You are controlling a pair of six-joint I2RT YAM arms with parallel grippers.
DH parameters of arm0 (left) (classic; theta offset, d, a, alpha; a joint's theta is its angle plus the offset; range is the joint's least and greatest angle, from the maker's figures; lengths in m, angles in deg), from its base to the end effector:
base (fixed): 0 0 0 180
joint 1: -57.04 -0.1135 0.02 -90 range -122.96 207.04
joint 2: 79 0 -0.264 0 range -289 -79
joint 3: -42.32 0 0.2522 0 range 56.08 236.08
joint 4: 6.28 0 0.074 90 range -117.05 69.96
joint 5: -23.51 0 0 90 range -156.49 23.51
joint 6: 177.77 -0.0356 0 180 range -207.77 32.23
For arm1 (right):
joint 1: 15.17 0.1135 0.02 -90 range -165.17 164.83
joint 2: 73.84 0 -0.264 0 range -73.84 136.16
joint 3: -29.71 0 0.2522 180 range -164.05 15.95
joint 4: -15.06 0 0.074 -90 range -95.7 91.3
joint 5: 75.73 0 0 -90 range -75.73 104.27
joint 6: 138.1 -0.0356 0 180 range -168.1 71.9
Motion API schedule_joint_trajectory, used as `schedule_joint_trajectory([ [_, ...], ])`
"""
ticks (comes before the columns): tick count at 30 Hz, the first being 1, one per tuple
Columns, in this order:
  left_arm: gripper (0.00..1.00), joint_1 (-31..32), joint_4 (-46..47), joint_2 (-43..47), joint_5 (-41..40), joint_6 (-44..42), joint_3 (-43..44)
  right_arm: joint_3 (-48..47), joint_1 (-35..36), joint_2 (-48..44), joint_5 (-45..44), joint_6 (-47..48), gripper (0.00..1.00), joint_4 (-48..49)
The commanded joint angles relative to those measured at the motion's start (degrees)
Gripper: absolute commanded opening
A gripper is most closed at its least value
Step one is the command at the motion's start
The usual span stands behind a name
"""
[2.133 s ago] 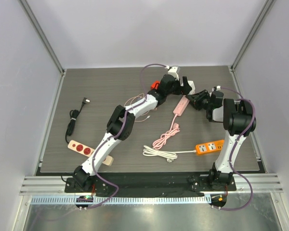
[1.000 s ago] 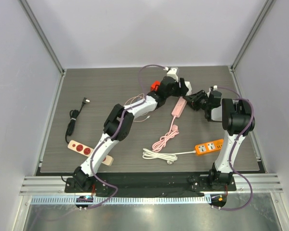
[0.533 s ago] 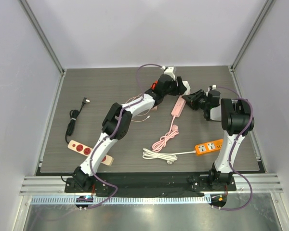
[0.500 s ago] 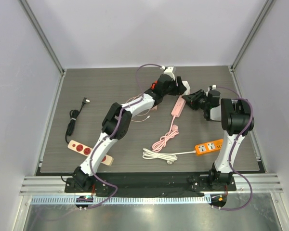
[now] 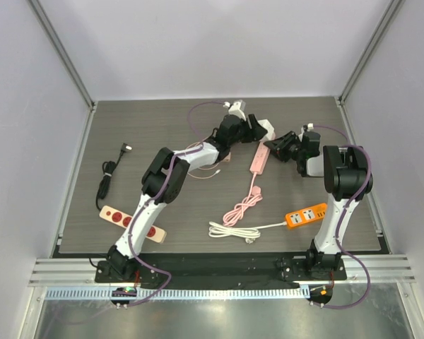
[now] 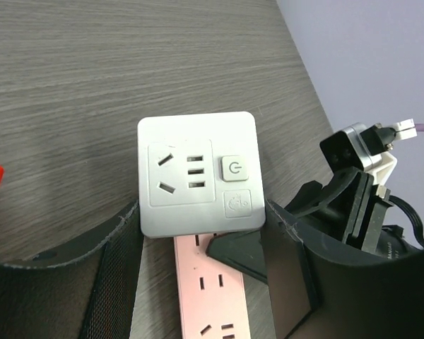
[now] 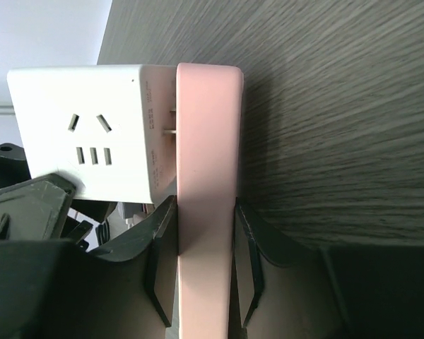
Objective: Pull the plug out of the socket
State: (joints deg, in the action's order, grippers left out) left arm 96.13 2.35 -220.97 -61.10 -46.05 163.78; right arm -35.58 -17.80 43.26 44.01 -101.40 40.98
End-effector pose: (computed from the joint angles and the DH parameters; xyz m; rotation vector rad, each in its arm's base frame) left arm 0.4413 -0.3628 0.1652 0.0292 1.9141 -1.0748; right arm 0.3910 -0.0003 0.1045 0.6767 2.0196 1.0672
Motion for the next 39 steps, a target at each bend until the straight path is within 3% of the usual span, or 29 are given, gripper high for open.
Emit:
schedule_joint_trajectory([
  [1, 0.0, -1.65, 14.34, 5.75, 1.91, 4.42, 2.5, 0.73, -1.76, -0.81, -9.6, 5.31, 0.01, -6.98],
  [6, 0.0, -0.16, 3.02, 5.56, -2.04, -1.53, 8.92, 0.46, -1.41, -0.64, -9.87, 5.31, 0.01, -7.34],
  [12, 0.0, 0.37, 0.99, 8.64, -2.22, -6.8, 7.44, 1.34, -2.2, -0.55, -9.35, 3.64, 0.01, -4.18],
  [19, 0.0, 0.37, -1.47, 19.0, -3.01, -16.13, -5.73, 3.72, -7.29, -1.08, -7.41, -1.01, 0.01, 5.74],
  [26, 0.0, -2.6, -2.44, 30.34, -7.15, -20.53, -20.67, -0.94, -13.8, -0.91, -8.03, 0.82, 0.01, 3.83],
  [28, 0.0, -4.71, -3.66, 33.68, -8.11, -21.32, -24.54, -2.43, -14.33, -0.12, -8.12, 3.19, 0.09, -0.45],
  [29, 0.0, -5.42, -4.45, 34.73, -8.55, -21.85, -25.6, -3.22, -14.5, 0.06, -7.85, 3.9, 0.25, -2.22],
  [32, 0.0, -8.85, -10.86, 37.55, -10.66, -23.87, -27.11, -4.11, -14.42, -1.08, -7.41, 6.01, 0.41, -5.22],
  [34, 0.0, -12.26, -16.82, 38.78, -8.83, -23.79, -26.4, -3.23, -14.42, -2.31, -8.64, 7.5, 0.5, -7.07],
  [36, 0.0, -14.73, -20.0, 39.31, -6.11, -22.47, -25.44, -2.18, -14.24, -4.24, -9.26, 8.21, 0.65, -7.95],
  [39, 0.0, -18.96, -34.22, 37.56, 0.31, -22.55, -17.31, -0.86, -13.8, -5.91, -9.61, 8.82, 0.74, -7.69],
])
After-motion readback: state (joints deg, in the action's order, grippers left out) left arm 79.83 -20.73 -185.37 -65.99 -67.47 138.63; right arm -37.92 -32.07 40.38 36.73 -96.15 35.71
